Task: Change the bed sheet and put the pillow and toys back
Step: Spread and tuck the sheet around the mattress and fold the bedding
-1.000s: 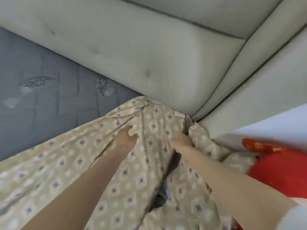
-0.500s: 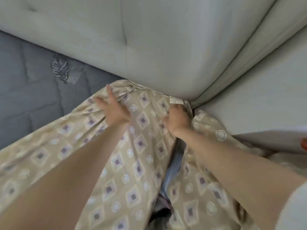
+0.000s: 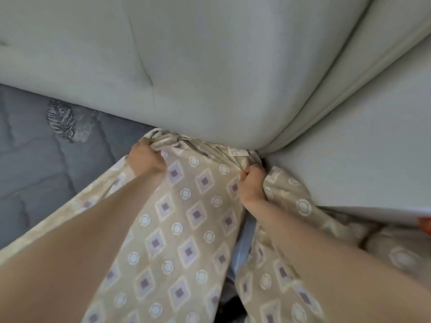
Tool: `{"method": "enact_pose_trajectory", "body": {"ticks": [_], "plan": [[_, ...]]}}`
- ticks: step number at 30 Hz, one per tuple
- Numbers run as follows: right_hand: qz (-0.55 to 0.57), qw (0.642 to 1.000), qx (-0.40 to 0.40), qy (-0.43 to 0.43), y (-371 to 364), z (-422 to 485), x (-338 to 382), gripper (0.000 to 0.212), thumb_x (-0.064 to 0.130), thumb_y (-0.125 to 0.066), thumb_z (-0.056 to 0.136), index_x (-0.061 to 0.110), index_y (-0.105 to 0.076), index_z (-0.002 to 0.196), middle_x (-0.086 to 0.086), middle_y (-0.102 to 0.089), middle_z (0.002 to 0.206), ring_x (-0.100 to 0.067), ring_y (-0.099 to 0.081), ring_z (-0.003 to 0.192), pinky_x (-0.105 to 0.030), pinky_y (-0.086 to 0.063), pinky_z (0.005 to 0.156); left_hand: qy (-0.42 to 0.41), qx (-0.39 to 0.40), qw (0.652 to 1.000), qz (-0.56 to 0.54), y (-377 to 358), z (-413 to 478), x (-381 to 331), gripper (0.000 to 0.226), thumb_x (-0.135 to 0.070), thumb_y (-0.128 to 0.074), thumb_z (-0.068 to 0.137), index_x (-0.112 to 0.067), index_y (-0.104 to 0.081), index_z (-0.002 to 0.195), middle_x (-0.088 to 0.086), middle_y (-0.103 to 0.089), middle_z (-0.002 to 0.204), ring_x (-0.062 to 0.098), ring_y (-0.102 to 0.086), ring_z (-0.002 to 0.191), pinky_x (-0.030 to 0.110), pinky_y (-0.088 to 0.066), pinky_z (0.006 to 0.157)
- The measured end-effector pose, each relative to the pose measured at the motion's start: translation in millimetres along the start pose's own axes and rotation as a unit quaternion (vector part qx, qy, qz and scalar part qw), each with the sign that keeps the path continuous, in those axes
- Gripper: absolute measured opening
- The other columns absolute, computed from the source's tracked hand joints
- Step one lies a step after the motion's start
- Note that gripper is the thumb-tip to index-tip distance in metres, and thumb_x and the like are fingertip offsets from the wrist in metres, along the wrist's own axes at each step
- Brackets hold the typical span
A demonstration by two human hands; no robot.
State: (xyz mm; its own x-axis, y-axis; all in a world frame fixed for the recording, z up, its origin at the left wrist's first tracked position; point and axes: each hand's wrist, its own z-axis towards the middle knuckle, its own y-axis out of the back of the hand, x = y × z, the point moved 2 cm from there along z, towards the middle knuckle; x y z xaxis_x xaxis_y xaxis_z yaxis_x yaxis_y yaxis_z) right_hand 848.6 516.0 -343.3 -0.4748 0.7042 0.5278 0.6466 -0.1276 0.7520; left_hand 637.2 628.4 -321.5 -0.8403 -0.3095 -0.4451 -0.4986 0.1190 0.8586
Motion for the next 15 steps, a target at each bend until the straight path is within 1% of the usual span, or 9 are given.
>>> {"method": "enact_pose_trajectory", "body": {"ticks": [2,3,5,7,8,9,10,12,15], "plan": [[0.073,0.997,-0.005,-0.017,-0.9,-1.3,-3.8,0.008,0.002,-0.046,0.093,0.006,-0.046,0.086,-0.012,-0.049,0.085,-0.028,-0.054,0.085,-0.03,-0.042,0.081,-0.026,0.011,0.999,-0.024,-1.0,1.1,-6.3,0.034,-0.007,-0.043,0.087,-0.01,-0.057,0.118,0.015,-0.06,0.12,0.036,-0.055,0.111,0.045,-0.044,0.096],[0.093,0.995,-0.009,-0.021,-1.4,-0.6,-5.9,0.01,0.0,-0.045,0.093,0.007,-0.044,0.086,-0.01,-0.047,0.084,-0.024,-0.05,0.083,-0.032,-0.042,0.081,-0.03,0.014,0.999,-0.032,-2.4,3.8,-9.3,0.034,-0.007,-0.043,0.086,-0.009,-0.057,0.117,0.014,-0.06,0.119,0.035,-0.056,0.112,0.046,-0.044,0.096],[0.149,0.988,-0.011,-0.034,-3.1,-1.0,-7.2,0.009,-0.002,-0.045,0.093,0.006,-0.041,0.091,-0.011,-0.045,0.09,-0.023,-0.047,0.086,-0.03,-0.04,0.083,-0.037,0.016,0.999,-0.03,-4.7,6.9,-9.4,0.033,-0.008,-0.043,0.086,-0.006,-0.057,0.115,0.015,-0.059,0.121,0.034,-0.055,0.113,0.045,-0.044,0.095],[0.236,0.968,-0.024,-0.077,-2.2,2.9,-5.8,0.011,-0.001,-0.047,0.094,0.002,-0.042,0.103,-0.014,-0.048,0.094,-0.026,-0.051,0.083,-0.029,-0.045,0.077,-0.029,0.023,0.999,0.015,-8.3,6.4,-7.9,0.035,-0.015,-0.047,0.088,-0.003,-0.052,0.121,0.018,-0.053,0.128,0.037,-0.051,0.117,0.044,-0.041,0.098],[0.283,0.952,-0.027,-0.118,0.7,5.8,-4.7,0.019,0.003,-0.049,0.095,0.001,-0.042,0.113,-0.015,-0.05,0.094,-0.027,-0.053,0.076,-0.027,-0.05,0.064,-0.016,0.025,0.999,0.038,-10.1,4.1,-9.6,0.041,-0.021,-0.05,0.089,-0.002,-0.047,0.124,0.02,-0.048,0.131,0.038,-0.048,0.118,0.042,-0.038,0.099],[0.326,0.933,-0.018,-0.154,2.0,9.8,-2.8,0.03,0.008,-0.051,0.095,0.004,-0.041,0.122,-0.013,-0.052,0.094,-0.021,-0.052,0.067,-0.021,-0.048,0.047,0.0,0.02,0.999,0.043,-11.0,1.7,-12.4,0.049,-0.028,-0.055,0.087,-0.001,-0.042,0.126,0.02,-0.045,0.132,0.039,-0.045,0.118,0.042,-0.035,0.098],[0.347,0.922,-0.001,-0.173,2.3,14.7,-1.9,0.037,0.013,-0.054,0.094,0.008,-0.042,0.128,-0.011,-0.053,0.095,-0.015,-0.048,0.062,-0.017,-0.042,0.038,0.014,0.015,0.999,0.03,-11.3,-1.8,-16.7,0.059,-0.034,-0.062,0.084,-0.001,-0.038,0.126,0.019,-0.042,0.132,0.038,-0.042,0.119,0.042,-0.033,0.097],[0.311,0.936,0.037,-0.162,2.2,26.7,0.2,0.04,0.023,-0.063,0.088,0.013,-0.053,0.126,-0.006,-0.055,0.095,-0.012,-0.046,0.066,-0.018,-0.041,0.048,0.02,0.007,1.0,-0.017,-12.2,-10.1,-26.6,0.077,-0.044,-0.071,0.077,-0.004,-0.034,0.131,0.018,-0.036,0.133,0.037,-0.038,0.121,0.041,-0.031,0.098],[0.212,0.965,0.039,-0.147,2.9,38.9,9.2,0.033,0.03,-0.07,0.083,0.012,-0.068,0.11,-0.007,-0.063,0.09,-0.023,-0.055,0.078,-0.033,-0.049,0.072,0.02,0.024,0.995,-0.095,-17.6,-16.2,-31.4,0.082,-0.046,-0.069,0.08,-0.011,-0.027,0.142,0.015,-0.028,0.14,0.034,-0.039,0.125,0.039,-0.034,0.101]]}}
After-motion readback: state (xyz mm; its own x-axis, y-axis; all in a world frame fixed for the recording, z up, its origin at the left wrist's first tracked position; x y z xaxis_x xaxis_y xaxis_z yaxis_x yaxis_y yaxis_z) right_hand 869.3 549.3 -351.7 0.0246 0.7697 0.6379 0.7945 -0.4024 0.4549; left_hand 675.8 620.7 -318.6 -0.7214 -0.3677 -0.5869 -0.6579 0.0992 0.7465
